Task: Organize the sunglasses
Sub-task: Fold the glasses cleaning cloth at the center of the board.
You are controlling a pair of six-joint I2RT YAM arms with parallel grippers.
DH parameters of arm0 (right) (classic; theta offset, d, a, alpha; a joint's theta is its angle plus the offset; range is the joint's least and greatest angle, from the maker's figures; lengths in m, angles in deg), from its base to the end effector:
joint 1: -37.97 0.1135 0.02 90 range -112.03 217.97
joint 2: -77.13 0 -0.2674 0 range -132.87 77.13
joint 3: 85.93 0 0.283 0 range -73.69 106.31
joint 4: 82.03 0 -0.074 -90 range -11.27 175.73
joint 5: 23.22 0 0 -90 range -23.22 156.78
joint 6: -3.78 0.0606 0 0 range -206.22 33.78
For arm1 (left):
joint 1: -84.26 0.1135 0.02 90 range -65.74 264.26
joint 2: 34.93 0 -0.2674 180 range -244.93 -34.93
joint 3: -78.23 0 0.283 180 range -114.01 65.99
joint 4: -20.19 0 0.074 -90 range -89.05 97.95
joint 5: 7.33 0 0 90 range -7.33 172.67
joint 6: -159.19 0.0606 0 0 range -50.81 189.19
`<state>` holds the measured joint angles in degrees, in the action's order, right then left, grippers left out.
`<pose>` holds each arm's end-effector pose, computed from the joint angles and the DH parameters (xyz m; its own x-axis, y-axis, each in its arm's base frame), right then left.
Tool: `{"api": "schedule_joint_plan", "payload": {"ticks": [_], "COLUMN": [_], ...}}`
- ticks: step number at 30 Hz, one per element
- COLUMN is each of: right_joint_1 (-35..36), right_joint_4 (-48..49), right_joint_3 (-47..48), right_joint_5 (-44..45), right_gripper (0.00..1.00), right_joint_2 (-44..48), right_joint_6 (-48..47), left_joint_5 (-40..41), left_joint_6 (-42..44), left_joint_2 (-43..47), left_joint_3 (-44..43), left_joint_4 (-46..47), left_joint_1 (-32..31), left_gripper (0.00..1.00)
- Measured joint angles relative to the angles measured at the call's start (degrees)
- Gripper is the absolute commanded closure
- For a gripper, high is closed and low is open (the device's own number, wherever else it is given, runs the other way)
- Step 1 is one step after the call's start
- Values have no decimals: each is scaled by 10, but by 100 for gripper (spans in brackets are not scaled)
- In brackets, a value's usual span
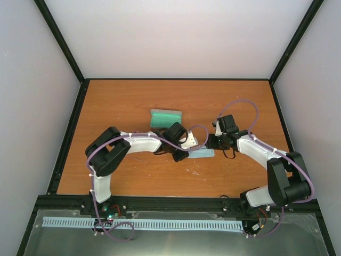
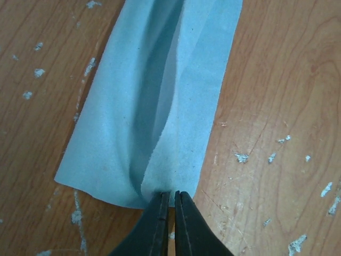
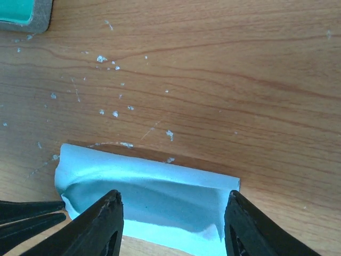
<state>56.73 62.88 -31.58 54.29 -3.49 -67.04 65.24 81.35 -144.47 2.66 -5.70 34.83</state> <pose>0.2742 0.1070 0.1352 -0.9203 0.0262 -0.3903 -0.1162 0.9344 0.3367 0.2531 -0.3235 0.0934 -0.3766 0.7488 -0.5454 0.9226 0.3565 -0.1475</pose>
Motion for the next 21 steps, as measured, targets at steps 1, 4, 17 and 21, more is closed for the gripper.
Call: {"api": "schedule_joint_plan", "payload": {"ticks": [1,4,17,21], "right_joint_1": [0,0,1,1], "right_joint_4": [3,9,16,-1], "right_joint_3": [0,0,1,0], "right_joint_5": [0,-2,-15,31], "right_gripper": [47,47,28,26], "right_joint_2": [0,0,-43,3], "right_joint_6": [3,11,29,32], "left_joint_5": [0,0,14,37], "left_joint_6": [0,1,8,6], "left_joint_2": [1,6,26,65], "left_joint_3": [1,8,31,56], "left_joint_4": [1,5,12,20], "left_joint_1": [-1,-3,-6,-6], "left_gripper": [92,92,67,55]}}
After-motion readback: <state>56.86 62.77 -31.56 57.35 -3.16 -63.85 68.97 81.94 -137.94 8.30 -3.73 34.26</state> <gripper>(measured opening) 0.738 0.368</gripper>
